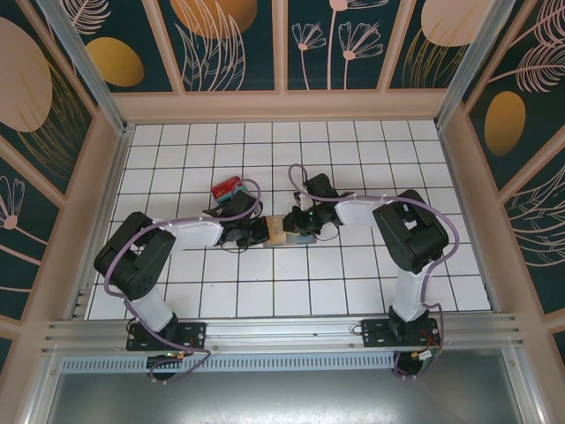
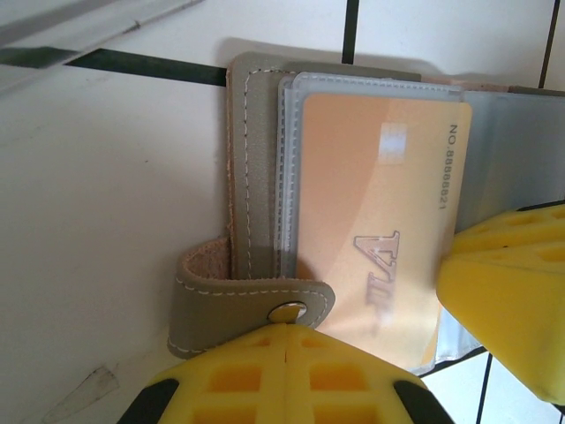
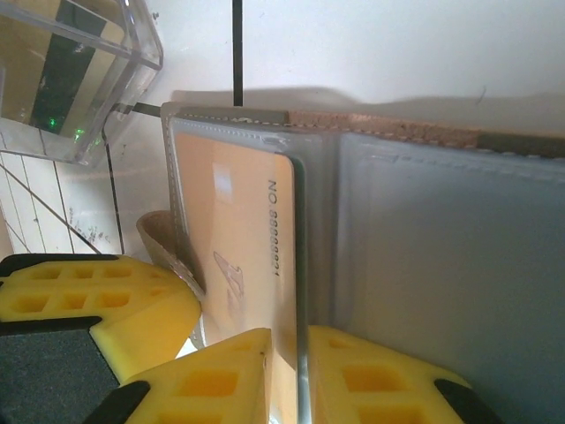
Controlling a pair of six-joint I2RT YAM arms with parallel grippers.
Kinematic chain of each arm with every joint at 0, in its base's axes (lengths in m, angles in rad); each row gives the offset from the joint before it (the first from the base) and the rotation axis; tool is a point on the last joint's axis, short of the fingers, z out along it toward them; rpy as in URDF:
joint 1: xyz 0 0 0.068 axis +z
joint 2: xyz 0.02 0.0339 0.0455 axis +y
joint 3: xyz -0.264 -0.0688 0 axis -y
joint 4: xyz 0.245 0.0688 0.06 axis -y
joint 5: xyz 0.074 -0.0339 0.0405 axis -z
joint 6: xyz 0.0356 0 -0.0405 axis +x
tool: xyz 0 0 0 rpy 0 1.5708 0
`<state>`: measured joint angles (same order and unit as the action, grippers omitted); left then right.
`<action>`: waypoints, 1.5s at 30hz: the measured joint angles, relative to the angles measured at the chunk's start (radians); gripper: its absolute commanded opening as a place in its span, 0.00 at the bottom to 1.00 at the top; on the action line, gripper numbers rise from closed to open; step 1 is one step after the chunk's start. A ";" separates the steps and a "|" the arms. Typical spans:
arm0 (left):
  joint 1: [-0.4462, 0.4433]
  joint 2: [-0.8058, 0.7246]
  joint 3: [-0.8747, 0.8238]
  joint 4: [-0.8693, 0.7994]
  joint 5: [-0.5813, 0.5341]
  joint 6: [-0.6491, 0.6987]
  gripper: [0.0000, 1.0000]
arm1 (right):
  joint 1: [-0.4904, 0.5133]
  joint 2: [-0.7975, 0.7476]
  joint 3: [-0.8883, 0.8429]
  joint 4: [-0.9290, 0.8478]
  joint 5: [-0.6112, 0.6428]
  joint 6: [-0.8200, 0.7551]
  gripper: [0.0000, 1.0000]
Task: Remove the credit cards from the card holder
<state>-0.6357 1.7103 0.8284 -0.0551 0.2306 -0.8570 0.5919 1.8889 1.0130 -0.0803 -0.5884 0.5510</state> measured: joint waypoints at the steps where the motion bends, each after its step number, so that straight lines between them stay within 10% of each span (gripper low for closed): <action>1: 0.000 0.000 0.000 0.000 0.000 0.000 0.03 | 0.000 0.001 0.001 0.000 0.000 -0.003 0.11; 24: 0.000 0.008 0.009 -0.005 -0.005 0.000 0.01 | -0.080 -0.037 -0.034 -0.033 -0.005 -0.030 0.00; 28: 0.000 0.012 0.015 -0.008 -0.004 0.001 0.01 | -0.080 -0.037 -0.039 -0.018 -0.022 -0.027 0.33; 38: 0.000 0.013 0.016 -0.008 -0.004 0.000 0.01 | -0.068 -0.023 -0.036 0.010 -0.012 -0.013 0.00; 45: 0.000 0.013 0.016 -0.008 -0.005 0.001 0.01 | -0.090 -0.048 -0.068 0.014 -0.005 -0.019 0.00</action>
<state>-0.6357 1.7233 0.8440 -0.0635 0.2256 -0.8562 0.5014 1.8404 0.9447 -0.0666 -0.5938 0.5323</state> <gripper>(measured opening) 0.064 0.052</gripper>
